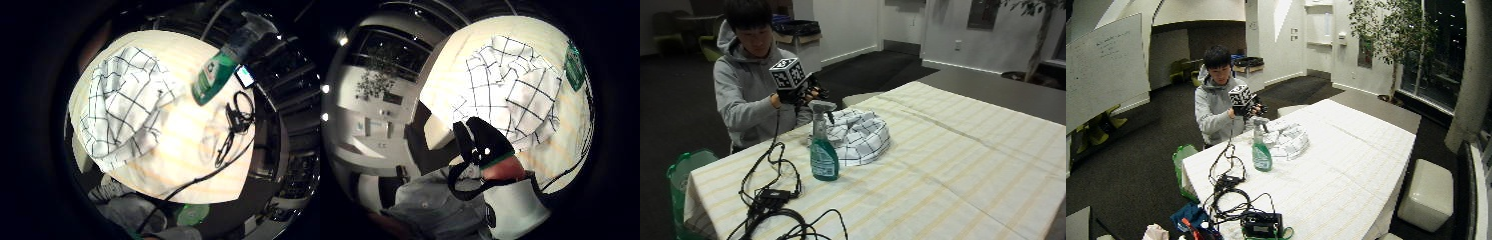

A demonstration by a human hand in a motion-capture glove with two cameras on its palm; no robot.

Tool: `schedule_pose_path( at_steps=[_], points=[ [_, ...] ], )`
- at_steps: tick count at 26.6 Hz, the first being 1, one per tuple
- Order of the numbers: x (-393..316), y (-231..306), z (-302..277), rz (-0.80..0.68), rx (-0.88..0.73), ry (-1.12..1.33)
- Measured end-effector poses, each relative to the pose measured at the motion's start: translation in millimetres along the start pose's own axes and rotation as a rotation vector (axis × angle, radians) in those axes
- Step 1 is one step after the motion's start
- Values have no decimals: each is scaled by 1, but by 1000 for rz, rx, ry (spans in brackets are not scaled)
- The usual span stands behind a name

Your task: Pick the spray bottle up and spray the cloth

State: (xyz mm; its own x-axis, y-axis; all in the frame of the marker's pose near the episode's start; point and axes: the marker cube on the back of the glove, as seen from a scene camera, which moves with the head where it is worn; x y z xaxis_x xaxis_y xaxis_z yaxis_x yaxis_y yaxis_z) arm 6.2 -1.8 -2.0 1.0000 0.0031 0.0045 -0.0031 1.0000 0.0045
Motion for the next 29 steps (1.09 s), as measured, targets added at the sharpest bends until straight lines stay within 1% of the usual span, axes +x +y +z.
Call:
schedule_pose_path(
  at_steps=[15,23,29],
  points=[
    [56,12,-9,129,130,-64],
    [98,17,-18,227,187,-118],
    [120,17,-23,243,237,-173]
  ],
)
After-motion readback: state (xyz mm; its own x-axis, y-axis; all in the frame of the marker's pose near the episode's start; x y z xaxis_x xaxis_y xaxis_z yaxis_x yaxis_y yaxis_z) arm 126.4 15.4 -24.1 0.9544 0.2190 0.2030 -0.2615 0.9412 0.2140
